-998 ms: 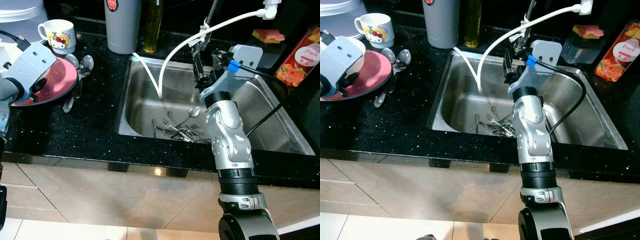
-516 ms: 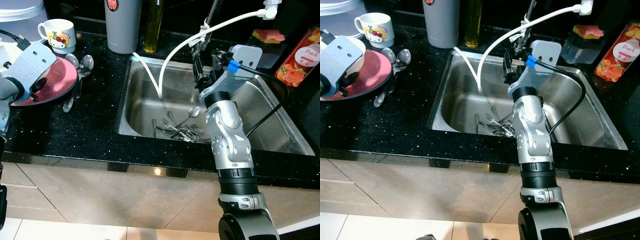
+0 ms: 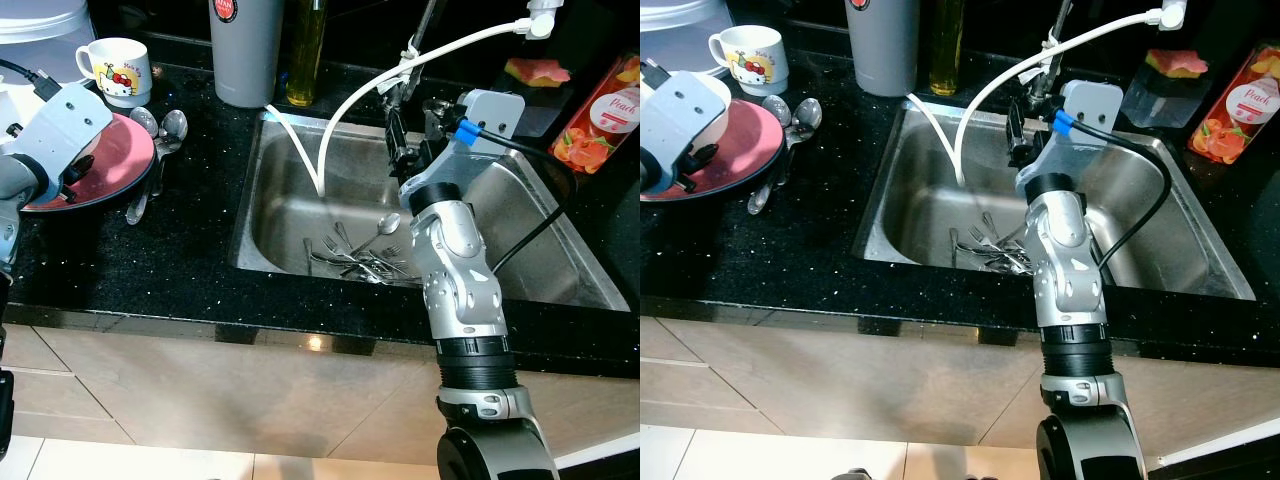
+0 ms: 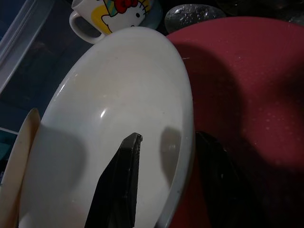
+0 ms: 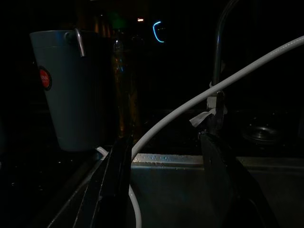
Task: Kitchen organization
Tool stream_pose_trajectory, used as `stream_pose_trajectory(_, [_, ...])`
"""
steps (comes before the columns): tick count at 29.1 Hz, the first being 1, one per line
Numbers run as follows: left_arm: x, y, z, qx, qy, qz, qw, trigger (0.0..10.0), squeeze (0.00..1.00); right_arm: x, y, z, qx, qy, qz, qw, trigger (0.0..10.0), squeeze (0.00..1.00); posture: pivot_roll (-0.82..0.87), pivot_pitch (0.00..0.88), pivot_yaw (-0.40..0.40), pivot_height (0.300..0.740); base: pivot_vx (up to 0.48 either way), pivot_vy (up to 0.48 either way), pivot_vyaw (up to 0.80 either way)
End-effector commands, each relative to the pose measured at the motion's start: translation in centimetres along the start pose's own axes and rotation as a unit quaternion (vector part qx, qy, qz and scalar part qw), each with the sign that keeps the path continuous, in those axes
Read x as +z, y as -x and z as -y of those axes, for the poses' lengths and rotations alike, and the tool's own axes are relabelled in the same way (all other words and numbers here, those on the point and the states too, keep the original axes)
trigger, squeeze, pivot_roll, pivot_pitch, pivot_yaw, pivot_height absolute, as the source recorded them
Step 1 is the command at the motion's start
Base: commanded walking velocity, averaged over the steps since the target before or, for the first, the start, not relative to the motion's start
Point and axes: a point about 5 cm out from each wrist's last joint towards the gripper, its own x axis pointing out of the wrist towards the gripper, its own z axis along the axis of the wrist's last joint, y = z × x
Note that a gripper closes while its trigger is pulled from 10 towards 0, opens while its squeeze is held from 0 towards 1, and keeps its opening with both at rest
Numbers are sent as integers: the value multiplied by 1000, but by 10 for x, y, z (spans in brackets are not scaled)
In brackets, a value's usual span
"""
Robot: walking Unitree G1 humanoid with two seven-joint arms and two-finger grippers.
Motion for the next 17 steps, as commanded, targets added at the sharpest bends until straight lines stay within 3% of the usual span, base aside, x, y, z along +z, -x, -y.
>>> stream_pose_trajectory(1, [-11, -3, 11, -24, 5, -22, 999, 10000, 0, -1, 1, 2, -3, -1, -1, 1000, 10000, 0, 339, 102, -131, 740, 0, 0, 0])
stream_pose_trajectory(17, [-11, -2, 13, -25, 5, -21, 999, 10000, 0, 0, 1, 2, 0, 0, 2, 1000, 10000, 0, 334, 94, -133, 740, 0, 0, 0])
